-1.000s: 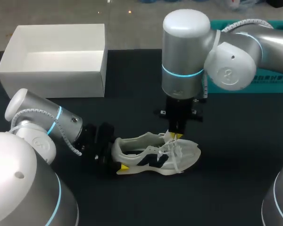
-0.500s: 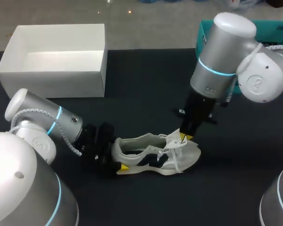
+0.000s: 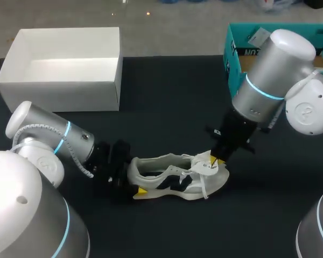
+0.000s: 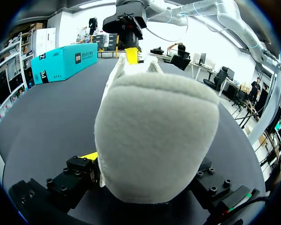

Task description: Take the shoe out of the shoebox, open the shoe tongue, remove and reinsert the insole, then place the shoe into the shoebox

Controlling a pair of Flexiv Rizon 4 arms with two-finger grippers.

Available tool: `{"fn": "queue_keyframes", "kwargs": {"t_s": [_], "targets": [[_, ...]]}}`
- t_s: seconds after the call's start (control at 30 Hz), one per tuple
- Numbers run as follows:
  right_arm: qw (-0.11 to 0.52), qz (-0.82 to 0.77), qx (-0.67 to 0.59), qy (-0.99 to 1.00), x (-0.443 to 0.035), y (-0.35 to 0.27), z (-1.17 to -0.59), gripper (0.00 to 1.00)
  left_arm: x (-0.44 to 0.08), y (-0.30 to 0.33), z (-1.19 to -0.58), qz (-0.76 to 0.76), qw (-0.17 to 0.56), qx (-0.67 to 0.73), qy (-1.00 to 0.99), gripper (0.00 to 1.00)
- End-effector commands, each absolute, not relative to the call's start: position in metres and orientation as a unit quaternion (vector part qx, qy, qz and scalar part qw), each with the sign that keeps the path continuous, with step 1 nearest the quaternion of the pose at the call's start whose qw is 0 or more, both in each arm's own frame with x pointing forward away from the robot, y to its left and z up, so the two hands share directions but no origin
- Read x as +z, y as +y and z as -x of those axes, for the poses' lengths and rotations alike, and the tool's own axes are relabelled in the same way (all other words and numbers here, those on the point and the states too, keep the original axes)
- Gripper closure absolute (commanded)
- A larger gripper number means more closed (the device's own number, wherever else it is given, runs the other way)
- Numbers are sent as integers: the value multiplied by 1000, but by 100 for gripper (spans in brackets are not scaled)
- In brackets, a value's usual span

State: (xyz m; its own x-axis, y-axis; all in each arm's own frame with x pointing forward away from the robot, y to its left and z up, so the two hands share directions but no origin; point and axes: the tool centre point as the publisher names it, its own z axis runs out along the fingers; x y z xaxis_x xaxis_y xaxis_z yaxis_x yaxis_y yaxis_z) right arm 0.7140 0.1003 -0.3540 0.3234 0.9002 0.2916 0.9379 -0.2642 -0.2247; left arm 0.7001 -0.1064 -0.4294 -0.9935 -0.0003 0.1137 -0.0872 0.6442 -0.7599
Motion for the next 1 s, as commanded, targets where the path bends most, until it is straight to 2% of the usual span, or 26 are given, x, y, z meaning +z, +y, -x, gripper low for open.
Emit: {"fn": "queue_keyframes", "kwargs": {"t_s": [0.03, 0.13, 0.17, 0.2, 0.23, 0.5, 0.9, 0.97, 1.0], "targets": [[182, 793, -58, -578, -356, 96, -713, 100, -434, -108, -696, -25, 52, 418, -907, 100], [181, 793, -56, -578, -356, 96, -713, 53, -434, -108, -696, -25, 52, 418, -907, 100], [181, 794, -56, -578, -356, 97, -713, 20, -434, -108, -696, -25, 52, 418, -907, 100], [180, 794, -55, -578, -356, 97, -714, 3, -434, -108, -696, -25, 52, 418, -907, 100], [180, 794, -55, -578, -355, 96, -714, 0, -434, -108, -696, -25, 52, 418, -907, 100], [146, 806, -58, -570, -337, 89, -715, 0, -434, -108, -696, -25, 52, 418, -907, 100], [96, 796, -105, -589, -286, 82, -722, 0, -434, -108, -696, -25, 52, 418, -907, 100], [80, 779, -117, -611, -278, 86, -723, 0, -434, -108, -696, -25, 52, 418, -907, 100], [52, 750, -138, -644, -273, 90, -722, 0, -434, -108, -696, -25, 52, 418, -907, 100]]}}
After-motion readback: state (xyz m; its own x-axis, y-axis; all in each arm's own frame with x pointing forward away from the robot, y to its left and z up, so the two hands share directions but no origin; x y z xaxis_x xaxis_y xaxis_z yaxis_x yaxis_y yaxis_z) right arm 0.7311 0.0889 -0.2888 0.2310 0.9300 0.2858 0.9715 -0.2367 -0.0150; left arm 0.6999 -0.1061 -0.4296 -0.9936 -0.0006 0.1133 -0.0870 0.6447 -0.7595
